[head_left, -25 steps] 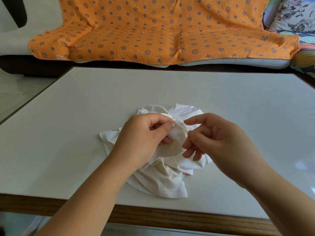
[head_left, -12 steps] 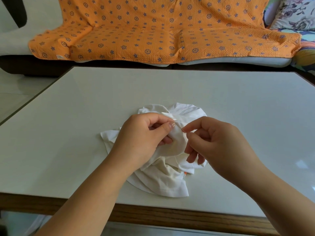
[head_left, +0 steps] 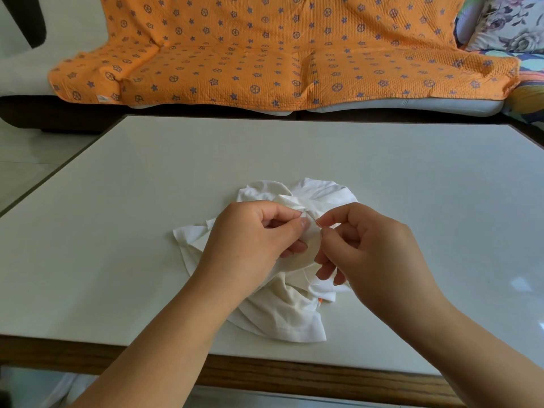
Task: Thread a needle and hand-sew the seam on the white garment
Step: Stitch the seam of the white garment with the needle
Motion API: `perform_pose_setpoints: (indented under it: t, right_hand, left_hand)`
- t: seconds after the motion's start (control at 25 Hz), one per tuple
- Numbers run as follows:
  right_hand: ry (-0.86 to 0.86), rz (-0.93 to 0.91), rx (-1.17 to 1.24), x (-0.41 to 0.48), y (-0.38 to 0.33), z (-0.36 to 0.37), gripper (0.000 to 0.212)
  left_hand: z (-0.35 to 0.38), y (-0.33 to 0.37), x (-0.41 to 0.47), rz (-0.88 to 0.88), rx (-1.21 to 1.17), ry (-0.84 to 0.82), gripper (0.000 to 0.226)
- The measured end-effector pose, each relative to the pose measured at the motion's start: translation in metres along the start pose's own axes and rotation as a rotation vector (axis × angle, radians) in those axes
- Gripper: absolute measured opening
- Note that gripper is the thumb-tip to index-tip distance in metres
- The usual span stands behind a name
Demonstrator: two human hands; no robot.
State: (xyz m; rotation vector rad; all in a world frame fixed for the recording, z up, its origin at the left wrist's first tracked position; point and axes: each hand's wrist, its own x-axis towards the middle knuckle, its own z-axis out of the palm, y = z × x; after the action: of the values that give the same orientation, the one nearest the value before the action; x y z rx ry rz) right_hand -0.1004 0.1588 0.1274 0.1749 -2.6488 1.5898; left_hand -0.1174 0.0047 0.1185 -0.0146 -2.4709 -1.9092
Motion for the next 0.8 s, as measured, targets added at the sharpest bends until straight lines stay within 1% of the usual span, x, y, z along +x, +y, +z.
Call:
perform_pose_setpoints:
  t: [0.32,0.4,0.68,0.8]
  right_hand:
    - [0.030,-0.013,0.026,0.0001,0.0030,0.0018,0.015]
    - [0.030,-0.012,0.046,0.0009,0.0032,0.0023,0.014]
    - [-0.026,0.019,0.116,0.0019,0.0024,0.0025,0.009]
    - [-0.065,0.034,0.082,0.0018,0.0004,0.0004,0.010]
  left_hand:
    - [0.0051,-0.0020,-0.0029,0.089,0.098,-0.016,0.008]
    - [0.0063,-0.0032,-0.0039,0.121,0.124,0.003,0.009]
    - [0.0073,-0.0036,-0.0045,0.208,0.217,0.054,0.015]
    - [0.0064,-0.0039,-0.0041,0.263,0.289,0.105,0.015]
